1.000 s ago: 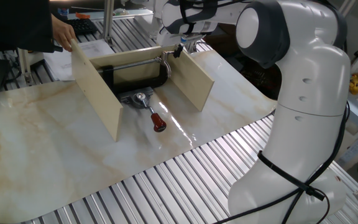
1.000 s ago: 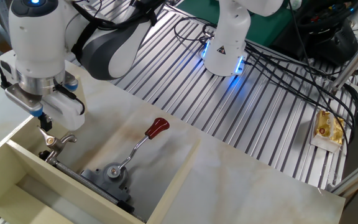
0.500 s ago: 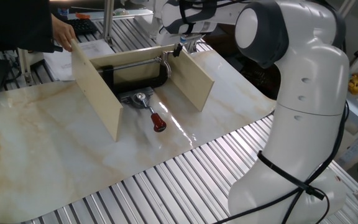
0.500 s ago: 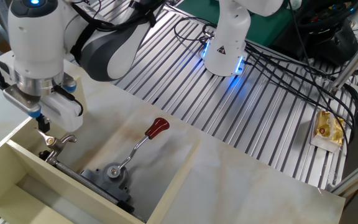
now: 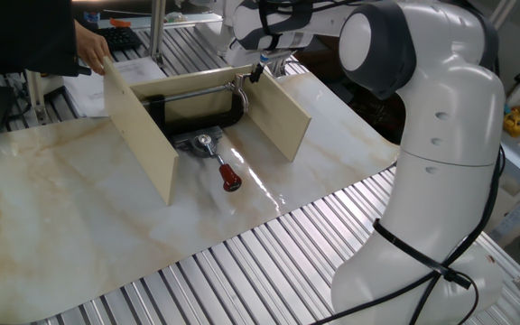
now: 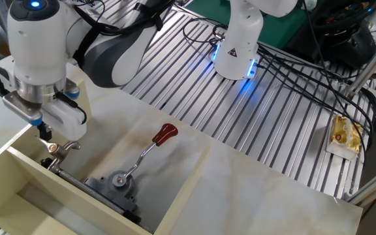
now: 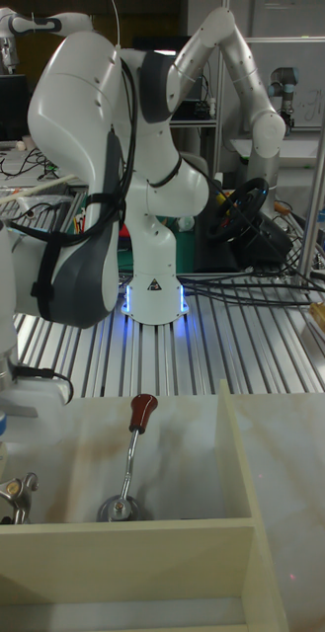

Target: Turn on the water tap

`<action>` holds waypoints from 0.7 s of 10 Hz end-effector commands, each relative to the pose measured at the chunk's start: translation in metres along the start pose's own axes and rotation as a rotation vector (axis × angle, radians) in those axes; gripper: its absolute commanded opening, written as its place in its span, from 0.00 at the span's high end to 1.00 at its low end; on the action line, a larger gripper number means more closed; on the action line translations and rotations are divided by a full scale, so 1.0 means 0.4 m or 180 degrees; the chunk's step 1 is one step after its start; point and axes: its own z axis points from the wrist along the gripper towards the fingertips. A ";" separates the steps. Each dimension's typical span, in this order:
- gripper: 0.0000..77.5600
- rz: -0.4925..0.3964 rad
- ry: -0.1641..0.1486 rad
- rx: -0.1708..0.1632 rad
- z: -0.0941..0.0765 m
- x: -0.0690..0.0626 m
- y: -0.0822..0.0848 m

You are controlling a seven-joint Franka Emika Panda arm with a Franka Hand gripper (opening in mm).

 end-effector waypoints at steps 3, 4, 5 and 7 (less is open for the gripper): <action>1.00 0.0004 -0.0031 0.0003 -0.005 -0.006 0.001; 1.00 0.0004 -0.0035 0.0004 -0.005 -0.006 0.001; 1.00 0.0004 -0.0036 0.0004 -0.006 -0.006 0.001; 1.00 -0.0003 -0.0042 0.0004 -0.009 -0.011 0.000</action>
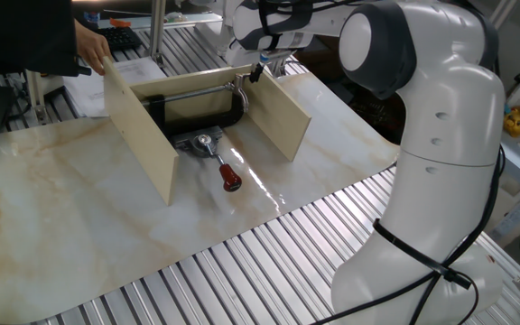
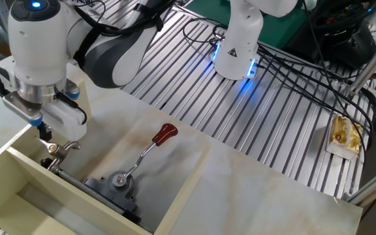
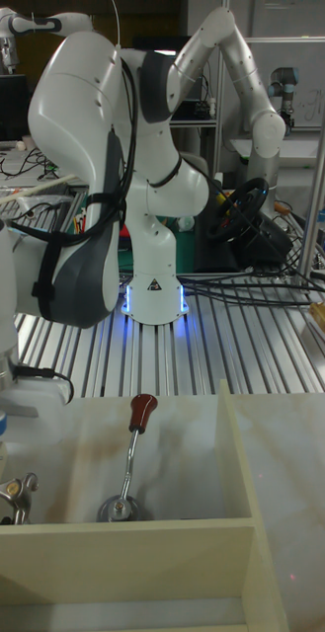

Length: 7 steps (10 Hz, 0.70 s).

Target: Turn on the water tap

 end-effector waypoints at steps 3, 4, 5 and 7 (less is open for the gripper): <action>1.00 -0.0017 -0.0018 0.0003 -0.014 -0.020 -0.003; 1.00 -0.0020 -0.0015 0.0002 -0.014 -0.021 -0.003; 1.00 -0.0022 -0.0011 0.0000 -0.014 -0.020 -0.002; 1.00 0.0016 0.0021 -0.0038 -0.006 0.003 0.012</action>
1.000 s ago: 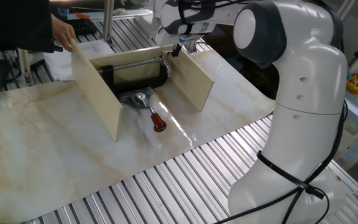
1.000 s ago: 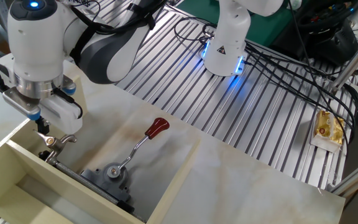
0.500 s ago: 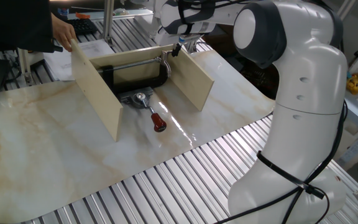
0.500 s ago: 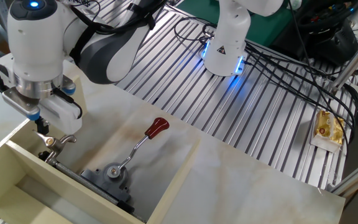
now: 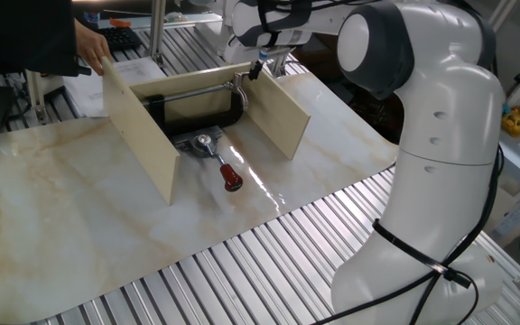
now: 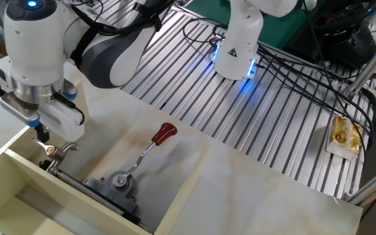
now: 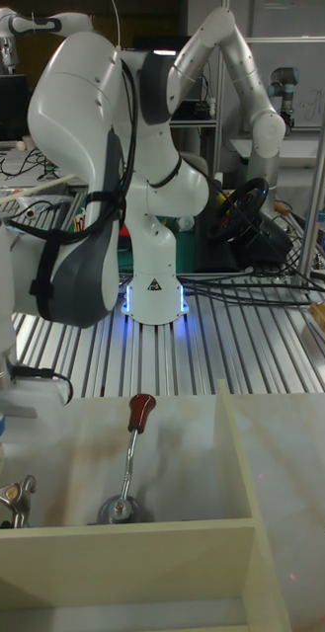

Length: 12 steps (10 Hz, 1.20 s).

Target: Turn on the water tap

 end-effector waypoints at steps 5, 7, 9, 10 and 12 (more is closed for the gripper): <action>1.00 -0.0054 0.0381 -0.0262 -0.026 0.138 0.033; 1.00 -0.0038 0.0552 -0.0286 -0.057 0.146 0.037; 1.00 0.0026 0.0606 -0.0249 -0.084 0.151 0.061; 1.00 0.0056 0.0673 -0.0256 -0.107 0.157 0.085; 1.00 0.0117 0.0782 -0.0263 -0.131 0.165 0.111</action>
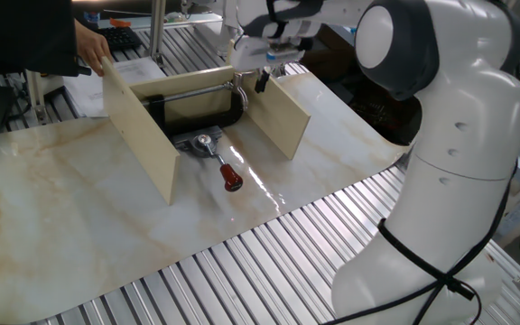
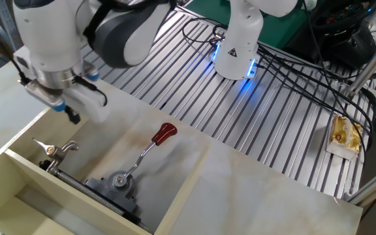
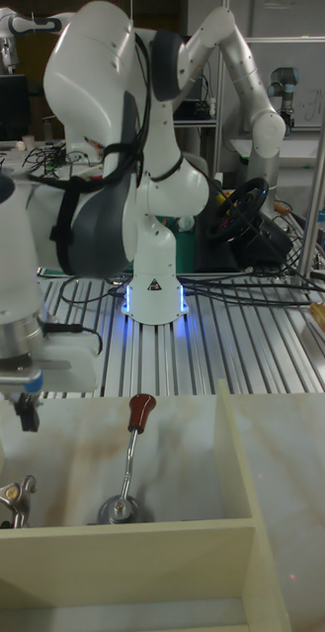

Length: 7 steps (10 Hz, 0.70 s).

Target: Turn on the water tap

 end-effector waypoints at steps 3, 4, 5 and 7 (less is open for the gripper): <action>1.00 0.0221 0.0065 0.0000 -0.064 0.048 0.073; 1.00 0.0230 0.0062 0.0000 -0.064 0.048 0.073; 1.00 0.0228 0.0011 0.0047 -0.064 0.048 0.073; 1.00 0.0030 -0.0109 0.0368 -0.064 0.048 0.073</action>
